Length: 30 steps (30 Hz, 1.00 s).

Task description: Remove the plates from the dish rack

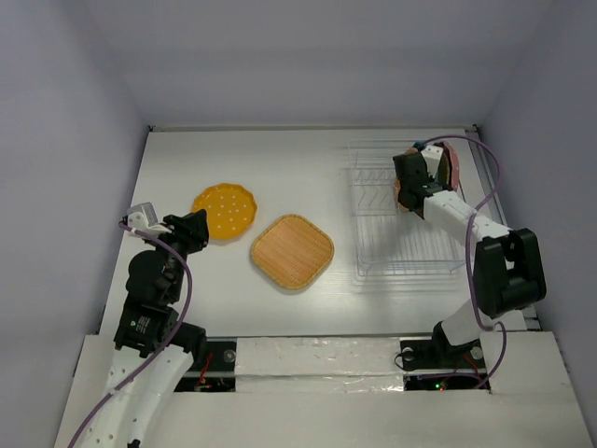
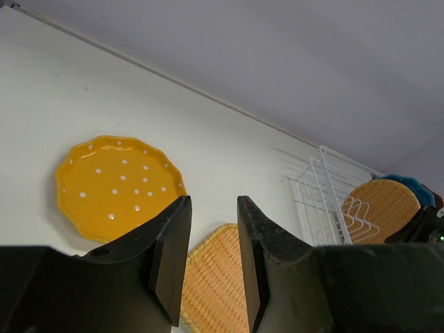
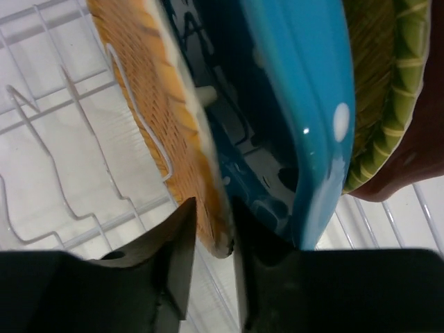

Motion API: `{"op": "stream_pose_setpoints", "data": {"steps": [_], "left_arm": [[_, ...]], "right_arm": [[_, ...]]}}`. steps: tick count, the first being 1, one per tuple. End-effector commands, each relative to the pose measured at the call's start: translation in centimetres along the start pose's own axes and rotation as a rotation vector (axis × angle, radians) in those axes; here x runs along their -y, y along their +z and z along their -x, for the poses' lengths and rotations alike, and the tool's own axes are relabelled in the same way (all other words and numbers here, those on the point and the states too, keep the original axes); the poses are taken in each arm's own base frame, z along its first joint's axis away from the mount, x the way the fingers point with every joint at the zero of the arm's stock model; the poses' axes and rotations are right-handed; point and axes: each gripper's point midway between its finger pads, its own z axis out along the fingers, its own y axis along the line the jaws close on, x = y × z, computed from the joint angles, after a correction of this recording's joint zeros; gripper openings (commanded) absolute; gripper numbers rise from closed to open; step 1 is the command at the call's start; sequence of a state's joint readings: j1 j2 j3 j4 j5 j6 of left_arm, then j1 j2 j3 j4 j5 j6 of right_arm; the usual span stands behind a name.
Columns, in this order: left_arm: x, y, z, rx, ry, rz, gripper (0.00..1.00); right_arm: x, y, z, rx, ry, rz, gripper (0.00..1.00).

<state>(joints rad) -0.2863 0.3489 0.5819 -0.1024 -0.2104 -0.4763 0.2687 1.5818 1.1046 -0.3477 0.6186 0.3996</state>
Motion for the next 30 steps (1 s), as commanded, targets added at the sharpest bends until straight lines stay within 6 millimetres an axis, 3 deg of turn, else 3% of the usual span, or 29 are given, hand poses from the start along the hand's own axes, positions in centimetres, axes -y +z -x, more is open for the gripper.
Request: {"op": "stream_pose_setpoints", "data": {"steps": [1, 8, 15, 19, 24, 30], "left_arm": [[0.4, 0.0, 0.8, 0.033, -0.003, -0.019, 0.3], [0.4, 0.1, 0.8, 0.033, -0.003, -0.019, 0.3], [0.4, 0.1, 0.7, 0.032, -0.004, -0.018, 0.3], [0.4, 0.1, 0.7, 0.032, -0.004, -0.018, 0.3], [0.2, 0.2, 0.8, 0.034, -0.003, -0.009, 0.3], [0.2, 0.3, 0.7, 0.03, -0.002, -0.007, 0.3]], "right_arm": [[0.4, -0.1, 3.3, 0.088, 0.08, -0.025, 0.3], [1.5, -1.8, 4.6, 0.113, 0.049, -0.028, 0.04], [2.4, -6.1, 7.9, 0.177, 0.075, 0.056, 0.0], [1.6, -9.4, 9.8, 0.215, 0.095, 0.18, 0.0], [-1.2, -14.6, 11.4, 0.262, 0.102, 0.474, 0.0], [-4.8, -20.0, 10.8, 0.263, 0.088, 0.78, 0.0]]}}
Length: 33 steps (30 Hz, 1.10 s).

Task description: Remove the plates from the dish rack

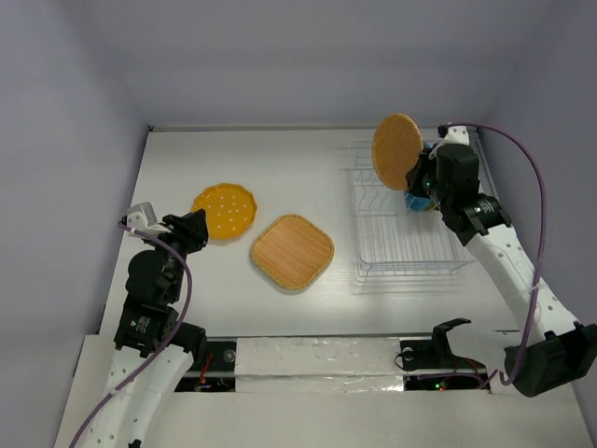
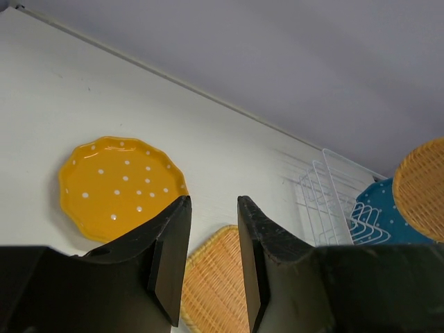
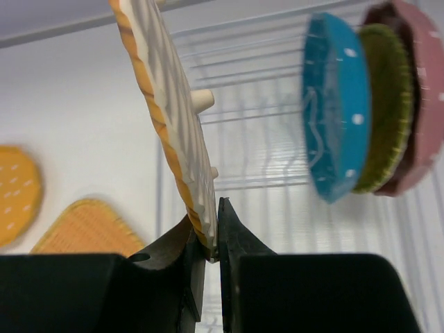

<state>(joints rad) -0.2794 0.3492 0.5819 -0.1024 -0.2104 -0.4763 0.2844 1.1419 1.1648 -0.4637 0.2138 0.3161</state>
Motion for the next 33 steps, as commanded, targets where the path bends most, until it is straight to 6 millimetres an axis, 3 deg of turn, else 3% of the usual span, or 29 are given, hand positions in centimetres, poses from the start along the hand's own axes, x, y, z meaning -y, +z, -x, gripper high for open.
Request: {"op": "stream_pose_setpoints", "data": {"steps": [1, 3, 5, 8, 12, 15, 23, 29, 33], "left_arm": [[0.3, 0.3, 0.6, 0.026, -0.002, -0.012, 0.3], [0.2, 0.3, 0.5, 0.023, -0.001, -0.01, 0.3], [0.1, 0.3, 0.7, 0.029, 0.0, -0.003, 0.3], [0.0, 0.4, 0.5, 0.024, 0.002, 0.0, 0.3], [-0.2, 0.6, 0.5, 0.024, 0.005, 0.011, 0.3], [-0.3, 0.6, 0.5, 0.023, 0.005, 0.012, 0.3], [-0.2, 0.6, 0.6, 0.026, 0.002, 0.009, 0.3], [-0.2, 0.6, 0.5, 0.025, 0.004, 0.01, 0.3], [-0.2, 0.6, 0.6, 0.029, 0.002, 0.008, 0.3]], "right_arm": [[-6.9, -2.4, 1.9, 0.053, 0.013, 0.32, 0.0], [-10.1, -3.0, -0.1, -0.007, 0.005, 0.47, 0.0], [-13.4, -3.2, -4.0, -0.119, -0.02, 0.593, 0.0], [-17.1, -4.4, -8.0, -0.22, -0.039, 0.709, 0.0], [-20.8, -4.6, -12.8, -0.333, -0.035, 0.817, 0.0], [-22.3, -4.7, -15.5, -0.402, -0.032, 0.854, 0.0], [-21.8, -2.9, -22.0, -0.553, -0.055, 0.787, 0.09], [-20.3, -1.5, -23.7, -0.566, -0.071, 0.702, 0.21], [-19.4, -1.1, -24.7, -0.591, -0.091, 0.663, 0.41]]}}
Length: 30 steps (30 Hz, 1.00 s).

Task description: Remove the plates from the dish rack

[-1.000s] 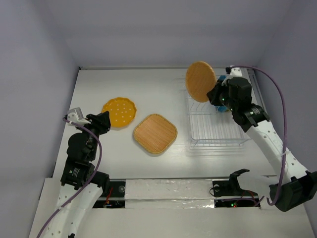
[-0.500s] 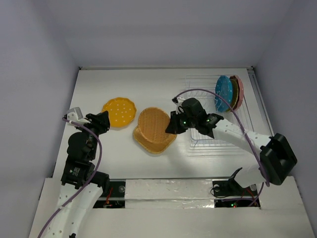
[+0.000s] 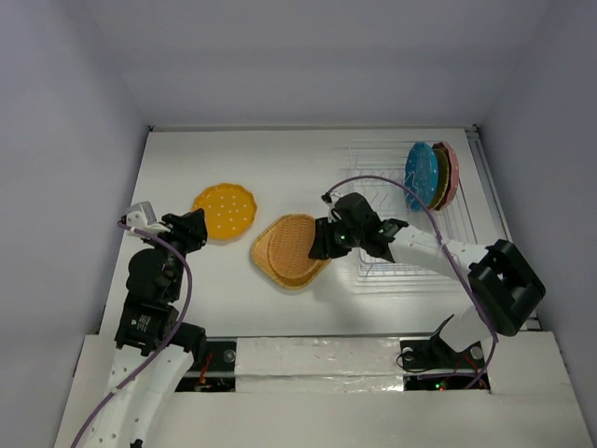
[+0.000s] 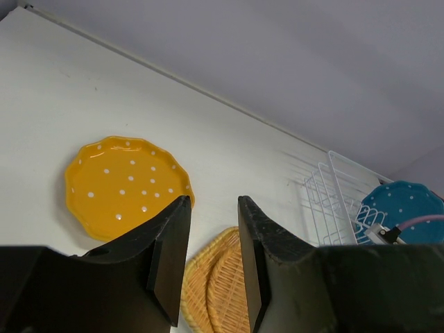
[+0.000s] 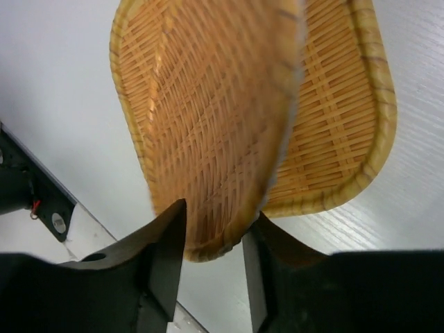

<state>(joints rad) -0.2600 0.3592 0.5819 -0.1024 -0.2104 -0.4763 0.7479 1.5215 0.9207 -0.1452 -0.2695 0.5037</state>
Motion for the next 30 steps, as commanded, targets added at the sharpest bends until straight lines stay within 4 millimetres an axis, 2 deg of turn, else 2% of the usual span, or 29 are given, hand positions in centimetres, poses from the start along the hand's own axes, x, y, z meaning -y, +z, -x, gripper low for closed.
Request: {"op": "stream_pose_setpoints", "data": {"steps": [1, 2, 3, 9, 11, 12, 16, 17, 19, 20, 21, 22, 23, 24, 25, 26, 28, 29, 30], "left_arm": [[0.3, 0.3, 0.5, 0.026, -0.001, -0.013, 0.3], [0.3, 0.3, 0.6, 0.029, -0.001, -0.015, 0.31], [0.4, 0.2, 0.7, 0.031, -0.002, -0.016, 0.31], [0.3, 0.2, 0.7, 0.032, -0.002, -0.017, 0.31], [0.4, 0.2, 0.7, 0.034, -0.003, -0.018, 0.31], [0.4, 0.2, 0.7, 0.034, -0.003, -0.018, 0.31], [0.4, 0.1, 0.7, 0.035, -0.005, -0.018, 0.31], [0.4, 0.1, 0.8, 0.036, -0.005, -0.019, 0.31], [0.4, 0.1, 0.9, 0.04, -0.006, -0.022, 0.31], [0.4, 0.1, 0.9, 0.04, -0.006, -0.022, 0.31], [0.5, 0.0, 1.0, 0.043, -0.009, -0.023, 0.31], [0.5, 0.0, 1.0, 0.043, -0.007, -0.023, 0.31], [0.4, 0.0, 0.9, 0.041, -0.007, -0.022, 0.31], [0.4, 0.0, 0.9, 0.041, -0.007, -0.022, 0.3], [0.5, 0.0, 1.0, 0.043, -0.007, -0.023, 0.28], [0.4, 0.1, 0.9, 0.04, -0.006, -0.022, 0.24], [0.4, 0.0, 0.9, 0.041, -0.007, -0.022, 0.18], [0.5, -0.1, 1.1, 0.045, -0.008, -0.025, 0.13], [0.5, -0.2, 1.0, 0.045, -0.008, -0.025, 0.09]], "right_arm": [[-0.1, 0.3, 0.9, 0.045, -0.029, -0.001, 0.44], [0.1, 0.3, 0.7, 0.037, -0.033, -0.011, 0.49], [0.2, 0.3, 0.2, 0.028, -0.041, -0.023, 0.58], [0.6, -0.7, -0.1, 0.02, -0.068, -0.112, 0.75], [-0.2, -1.3, 0.5, 0.037, -0.093, -0.125, 0.76], [0.2, -1.8, 0.6, 0.041, -0.091, -0.154, 0.76], [-1.7, -3.4, 1.7, 0.073, -0.116, -0.129, 0.76], [-2.2, -3.8, 2.2, 0.084, -0.121, -0.113, 0.73], [-4.2, -5.1, 3.6, 0.129, -0.143, -0.047, 0.59], [-4.9, -5.6, 4.3, 0.156, -0.151, -0.027, 0.45], [-5.1, -6.6, 5.6, 0.21, -0.154, -0.043, 0.13], [-5.3, -7.5, 7.1, 0.26, -0.158, -0.069, 0.02], [-4.2, -8.3, 7.8, 0.287, -0.159, -0.148, 0.0], [-2.4, -9.5, 9.6, 0.357, -0.144, -0.26, 0.0], [-1.4, -11.2, 11.7, 0.421, -0.121, -0.315, 0.0], [0.0, -12.3, 12.7, 0.453, -0.106, -0.386, 0.0], [4.8, -15.6, 14.4, 0.51, -0.047, -0.599, 0.0], [6.0, -17.0, 15.2, 0.534, -0.036, -0.653, 0.0], [7.9, -18.7, 15.5, 0.557, -0.012, -0.748, 0.0]]}}
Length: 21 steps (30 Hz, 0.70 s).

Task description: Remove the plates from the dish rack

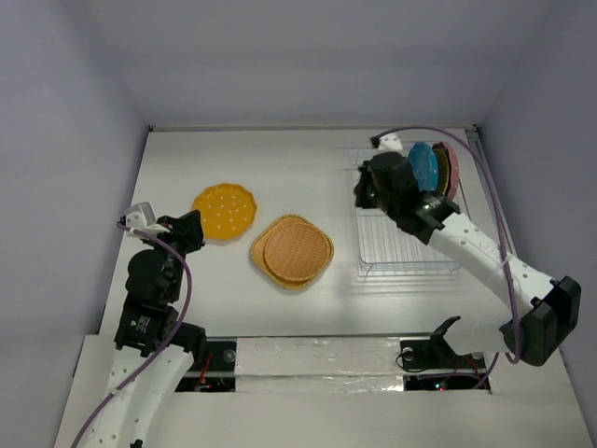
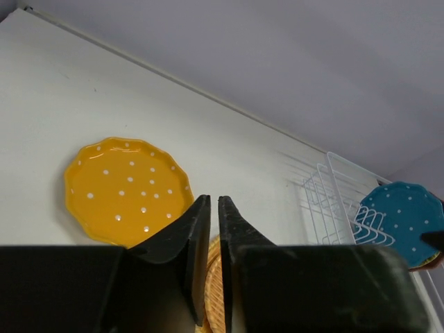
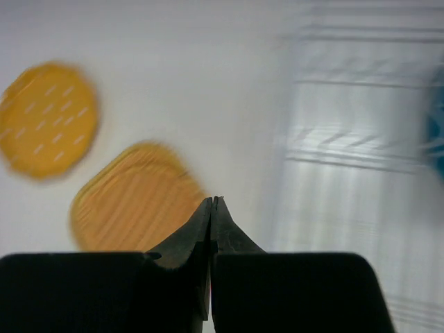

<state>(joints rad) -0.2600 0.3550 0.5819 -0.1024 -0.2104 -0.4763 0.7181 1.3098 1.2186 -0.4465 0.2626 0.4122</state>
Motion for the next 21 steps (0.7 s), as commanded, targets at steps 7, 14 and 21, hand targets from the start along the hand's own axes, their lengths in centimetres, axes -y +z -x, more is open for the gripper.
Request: {"op": "stream_pose_setpoints", "data": {"steps": [7, 14, 21], "left_arm": [[0.6, -0.5, 1.4, 0.058, -0.012, -0.032, 0.05], [1.1, -0.7, 1.3, 0.054, -0.014, -0.053, 0.23], [1.3, -0.8, 1.3, 0.052, -0.014, -0.063, 0.28]], "right_arm": [[20.3, -4.6, 5.3, 0.121, 0.039, -0.798, 0.52], [25.1, -1.2, 4.7, 0.032, 0.04, -0.883, 0.6], [28.6, 1.3, 4.6, -0.052, -0.004, -0.986, 0.49]]}}
